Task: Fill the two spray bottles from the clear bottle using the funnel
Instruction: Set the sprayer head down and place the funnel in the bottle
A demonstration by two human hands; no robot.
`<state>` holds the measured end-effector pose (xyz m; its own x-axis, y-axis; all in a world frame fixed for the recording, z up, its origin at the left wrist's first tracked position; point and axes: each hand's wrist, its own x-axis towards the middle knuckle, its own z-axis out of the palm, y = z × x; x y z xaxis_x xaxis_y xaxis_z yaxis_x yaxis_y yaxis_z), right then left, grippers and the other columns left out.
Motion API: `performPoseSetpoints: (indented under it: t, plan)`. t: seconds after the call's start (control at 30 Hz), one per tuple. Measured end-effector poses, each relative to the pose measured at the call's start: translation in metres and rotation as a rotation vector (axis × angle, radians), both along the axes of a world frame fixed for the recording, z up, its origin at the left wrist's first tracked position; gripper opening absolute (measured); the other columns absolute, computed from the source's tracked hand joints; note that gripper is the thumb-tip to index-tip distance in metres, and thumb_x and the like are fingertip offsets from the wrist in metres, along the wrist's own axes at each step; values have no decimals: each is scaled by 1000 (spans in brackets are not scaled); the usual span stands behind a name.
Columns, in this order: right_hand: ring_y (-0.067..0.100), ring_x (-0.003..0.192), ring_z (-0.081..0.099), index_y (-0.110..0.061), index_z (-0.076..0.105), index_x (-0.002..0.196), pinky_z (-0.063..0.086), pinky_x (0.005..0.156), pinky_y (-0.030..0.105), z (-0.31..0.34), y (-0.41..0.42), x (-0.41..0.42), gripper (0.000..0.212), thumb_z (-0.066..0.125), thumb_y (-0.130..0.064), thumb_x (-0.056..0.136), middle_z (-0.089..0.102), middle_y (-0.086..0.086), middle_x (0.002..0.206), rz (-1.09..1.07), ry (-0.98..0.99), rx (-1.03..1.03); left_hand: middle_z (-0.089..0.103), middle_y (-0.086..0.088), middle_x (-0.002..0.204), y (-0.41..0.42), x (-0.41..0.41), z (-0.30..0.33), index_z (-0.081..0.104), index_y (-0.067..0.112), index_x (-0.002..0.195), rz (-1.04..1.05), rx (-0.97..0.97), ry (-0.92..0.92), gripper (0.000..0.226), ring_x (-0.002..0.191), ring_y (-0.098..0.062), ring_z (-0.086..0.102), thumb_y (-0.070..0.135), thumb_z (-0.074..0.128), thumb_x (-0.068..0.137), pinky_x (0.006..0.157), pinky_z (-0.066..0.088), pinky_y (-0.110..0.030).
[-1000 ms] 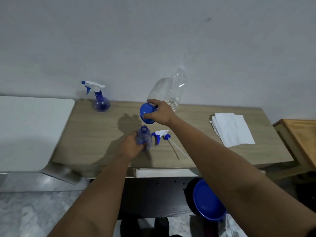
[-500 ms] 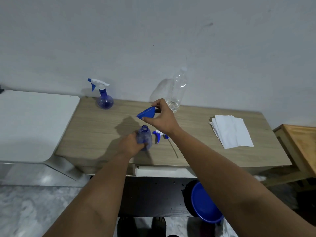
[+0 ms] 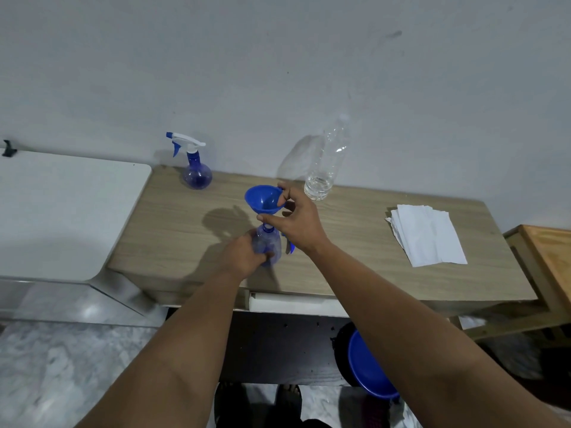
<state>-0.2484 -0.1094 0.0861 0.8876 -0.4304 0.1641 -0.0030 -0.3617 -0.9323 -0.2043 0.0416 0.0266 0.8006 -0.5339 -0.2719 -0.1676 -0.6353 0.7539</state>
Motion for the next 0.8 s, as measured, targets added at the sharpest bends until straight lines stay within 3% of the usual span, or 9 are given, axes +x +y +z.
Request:
performPoseSetpoints:
  t: [0.17,0.4,0.53,0.67,0.8]
  plan:
    - [7,130,56,-24,54,78,58,90,41,-3,-1,-5,47,96,-11,63,62,4,122,-3,-62,-131,63,6,97,2,0,1,54,24,126,-18,12,-20,50,84,-13,60,41,75,84,68,40,-25]
    - [8,125,57,-15,59,82,59,85,39,-3,-8,-11,39,94,-15,66,55,0,137,25,-12,-183,68,1,103,1,3,-4,55,22,123,-8,17,-5,51,92,-20,65,41,77,81,85,53,-39]
    - [9,124,57,-18,59,84,60,83,38,-2,-12,-11,38,94,-19,68,54,-3,137,69,19,-230,69,3,99,2,7,-5,54,25,124,-14,16,16,50,88,-14,64,42,76,82,84,53,-36]
    - [15,129,54,-24,58,85,56,94,45,-13,-11,-14,37,92,-23,71,49,-6,140,118,90,-262,70,5,95,1,9,0,57,27,118,-33,-1,-4,42,87,-13,66,36,76,82,80,53,-32]
    - [14,127,52,-21,56,98,55,96,44,-17,-4,-12,43,91,-24,73,43,-4,143,107,89,-285,70,6,89,2,11,1,59,27,112,-51,-1,1,33,84,-12,67,37,75,84,77,52,-28]
